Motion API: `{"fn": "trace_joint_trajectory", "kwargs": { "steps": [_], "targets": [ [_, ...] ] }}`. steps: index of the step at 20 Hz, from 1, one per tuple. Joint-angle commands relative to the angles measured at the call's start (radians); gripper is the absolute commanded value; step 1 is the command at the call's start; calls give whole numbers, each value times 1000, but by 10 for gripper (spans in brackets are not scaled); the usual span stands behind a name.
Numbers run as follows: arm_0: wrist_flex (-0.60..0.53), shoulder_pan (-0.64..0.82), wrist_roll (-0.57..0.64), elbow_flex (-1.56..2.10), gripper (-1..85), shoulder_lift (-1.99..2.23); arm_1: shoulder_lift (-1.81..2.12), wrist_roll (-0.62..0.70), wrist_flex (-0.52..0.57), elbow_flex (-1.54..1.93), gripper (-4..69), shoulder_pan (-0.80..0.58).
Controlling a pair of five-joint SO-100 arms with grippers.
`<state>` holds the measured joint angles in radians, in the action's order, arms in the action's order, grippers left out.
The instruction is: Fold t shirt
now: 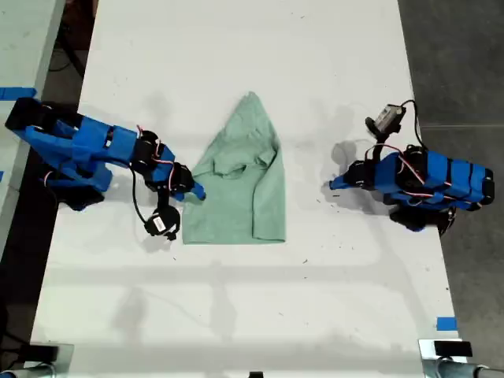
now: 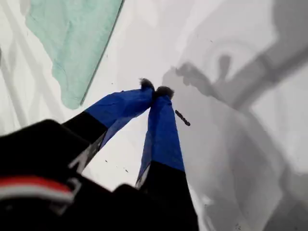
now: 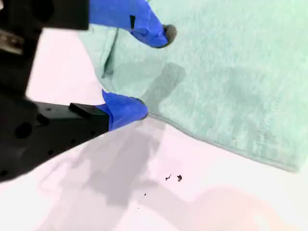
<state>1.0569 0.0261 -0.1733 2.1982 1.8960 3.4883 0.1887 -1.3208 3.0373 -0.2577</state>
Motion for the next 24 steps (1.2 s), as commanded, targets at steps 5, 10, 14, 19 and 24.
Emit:
{"fn": "trace_joint_trajectory", "kwargs": {
  "steps": [5,10,14,19,24],
  "targets": [
    [-23,-12,-38,0,201,-78,12,20,-6,72,23,12],
    [-58,-11,-74,-29,191,-256,12,18,-8,72,23,12],
    [-58,-8,-80,-158,-1,-341,12,18,-8,72,23,12],
    [126,11,-98,-321,-1,-321,12,18,-8,72,23,12],
    [379,54,5,-792,-1,-434,12,18,-8,72,22,11]
  ]
}}
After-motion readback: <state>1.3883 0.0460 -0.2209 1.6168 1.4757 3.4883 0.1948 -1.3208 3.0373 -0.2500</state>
